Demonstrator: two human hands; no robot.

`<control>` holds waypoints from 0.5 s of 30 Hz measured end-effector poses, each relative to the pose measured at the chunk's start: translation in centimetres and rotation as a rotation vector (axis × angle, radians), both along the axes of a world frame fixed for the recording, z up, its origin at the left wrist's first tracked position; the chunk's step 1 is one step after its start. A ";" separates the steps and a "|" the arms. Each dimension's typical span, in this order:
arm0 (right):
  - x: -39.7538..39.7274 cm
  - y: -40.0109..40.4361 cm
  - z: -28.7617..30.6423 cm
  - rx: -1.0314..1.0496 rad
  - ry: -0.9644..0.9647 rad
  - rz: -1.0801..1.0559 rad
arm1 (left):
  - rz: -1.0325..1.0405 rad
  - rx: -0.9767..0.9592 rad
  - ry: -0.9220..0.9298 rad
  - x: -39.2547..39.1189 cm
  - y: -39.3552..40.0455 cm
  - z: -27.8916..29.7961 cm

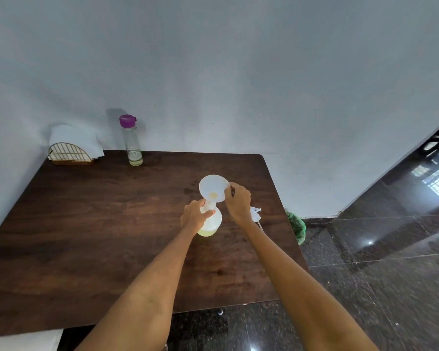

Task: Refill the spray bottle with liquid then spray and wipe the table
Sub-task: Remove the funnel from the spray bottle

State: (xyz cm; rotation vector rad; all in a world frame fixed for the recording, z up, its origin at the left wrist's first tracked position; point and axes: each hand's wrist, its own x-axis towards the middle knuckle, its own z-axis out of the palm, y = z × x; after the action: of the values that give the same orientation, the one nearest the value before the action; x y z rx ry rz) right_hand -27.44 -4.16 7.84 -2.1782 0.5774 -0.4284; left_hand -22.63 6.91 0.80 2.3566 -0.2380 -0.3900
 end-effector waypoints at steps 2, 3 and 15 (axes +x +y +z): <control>0.0 0.1 0.1 -0.022 0.013 0.012 | 0.008 -0.003 -0.010 0.0 0.0 0.0; 0.0 0.2 0.2 -0.029 0.012 0.014 | 0.012 -0.005 -0.013 0.0 -0.1 0.1; 0.1 0.1 0.9 -0.077 -0.049 0.025 | -0.001 -0.005 0.015 0.3 0.0 0.0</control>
State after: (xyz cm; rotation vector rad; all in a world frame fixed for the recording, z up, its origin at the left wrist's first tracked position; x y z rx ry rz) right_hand -27.32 -4.02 8.71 -2.2389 0.5139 -0.4965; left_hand -22.35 6.88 0.76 2.3484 -0.2336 -0.4067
